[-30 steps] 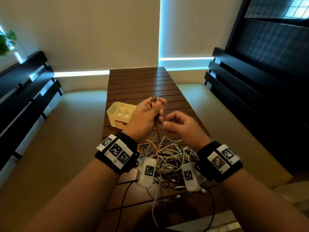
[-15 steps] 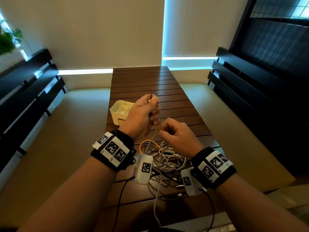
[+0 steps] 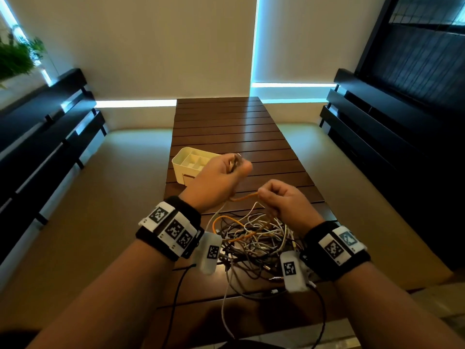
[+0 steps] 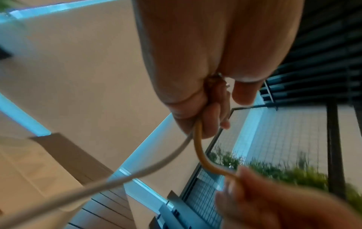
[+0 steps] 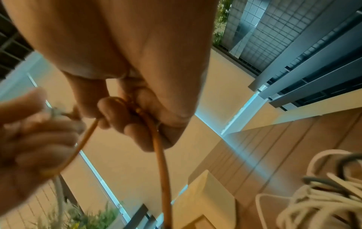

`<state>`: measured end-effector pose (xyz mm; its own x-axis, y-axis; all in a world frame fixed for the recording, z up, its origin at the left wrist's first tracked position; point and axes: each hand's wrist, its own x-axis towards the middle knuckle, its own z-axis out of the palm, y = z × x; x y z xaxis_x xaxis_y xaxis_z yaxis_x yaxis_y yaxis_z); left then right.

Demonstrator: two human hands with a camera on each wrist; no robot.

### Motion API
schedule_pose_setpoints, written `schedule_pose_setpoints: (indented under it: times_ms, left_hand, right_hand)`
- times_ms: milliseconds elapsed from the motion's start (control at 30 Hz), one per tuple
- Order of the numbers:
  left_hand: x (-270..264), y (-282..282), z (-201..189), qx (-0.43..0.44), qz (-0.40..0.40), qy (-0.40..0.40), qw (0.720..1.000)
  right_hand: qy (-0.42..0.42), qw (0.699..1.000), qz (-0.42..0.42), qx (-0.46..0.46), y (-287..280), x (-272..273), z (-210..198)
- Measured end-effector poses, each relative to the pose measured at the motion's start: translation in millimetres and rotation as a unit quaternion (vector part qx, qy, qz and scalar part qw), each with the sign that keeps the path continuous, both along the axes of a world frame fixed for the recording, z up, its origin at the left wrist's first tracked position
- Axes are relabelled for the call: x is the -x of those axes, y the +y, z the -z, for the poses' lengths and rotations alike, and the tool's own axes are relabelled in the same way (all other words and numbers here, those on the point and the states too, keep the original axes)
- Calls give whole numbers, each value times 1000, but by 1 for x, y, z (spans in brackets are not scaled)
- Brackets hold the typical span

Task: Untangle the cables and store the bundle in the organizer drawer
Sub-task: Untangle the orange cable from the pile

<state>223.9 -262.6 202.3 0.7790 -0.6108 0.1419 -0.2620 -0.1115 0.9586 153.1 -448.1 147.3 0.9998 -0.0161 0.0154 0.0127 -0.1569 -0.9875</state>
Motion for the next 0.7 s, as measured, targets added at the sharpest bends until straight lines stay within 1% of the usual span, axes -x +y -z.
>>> schedule_pose_setpoints:
  times_ms: [67, 133, 200, 300, 333, 367, 433, 467, 500, 533, 567, 633, 667, 700]
  left_hand:
    - [2, -1, 6, -92, 28, -62, 993]
    - [5, -4, 6, -138, 50, -92, 985]
    - [6, -7, 2, -155, 54, -104, 981]
    - [5, -5, -4, -160, 71, -105, 979]
    - [5, -4, -5, -144, 67, -103, 982]
    - [4, -2, -5, -109, 51, -91, 989]
    - [0, 2, -5, 10, 8, -27, 1000]
    - [-4, 5, -5, 66, -9, 6, 998]
    - [-7, 8, -6, 100, -18, 29, 994]
    - [-10, 12, -7, 99, -26, 36, 994]
    - [-11, 14, -6, 70, -31, 29, 997]
    - [-11, 16, -4, -52, -40, -5, 998]
    - [-12, 16, 0, -115, -50, -26, 992]
    - [-13, 16, 4, -156, -69, -47, 984]
  right_hand:
    - [-33, 999, 8, -25, 2, -1, -16]
    - [-56, 997, 15, -49, 4, -1, -30]
    - [-69, 997, 17, -39, 4, -2, -37]
    - [-75, 997, 23, -22, 3, -1, -37]
    - [-75, 996, 25, -30, 2, -1, -36]
    - [-74, 996, 25, -43, 1, -1, -34]
    - [-68, 995, 23, -68, -2, -2, -27]
    - [-61, 995, 24, -78, -4, -3, -22]
    - [-51, 995, 29, -84, -6, -3, -17]
    - [-42, 995, 39, -86, -7, -3, -12]
    - [-37, 994, 50, -85, -9, -3, -8]
    - [-32, 995, 73, -67, -11, -4, -7]
    - [-29, 996, 84, -30, -11, -4, -9]
    - [-26, 995, 90, 35, -12, -5, -13]
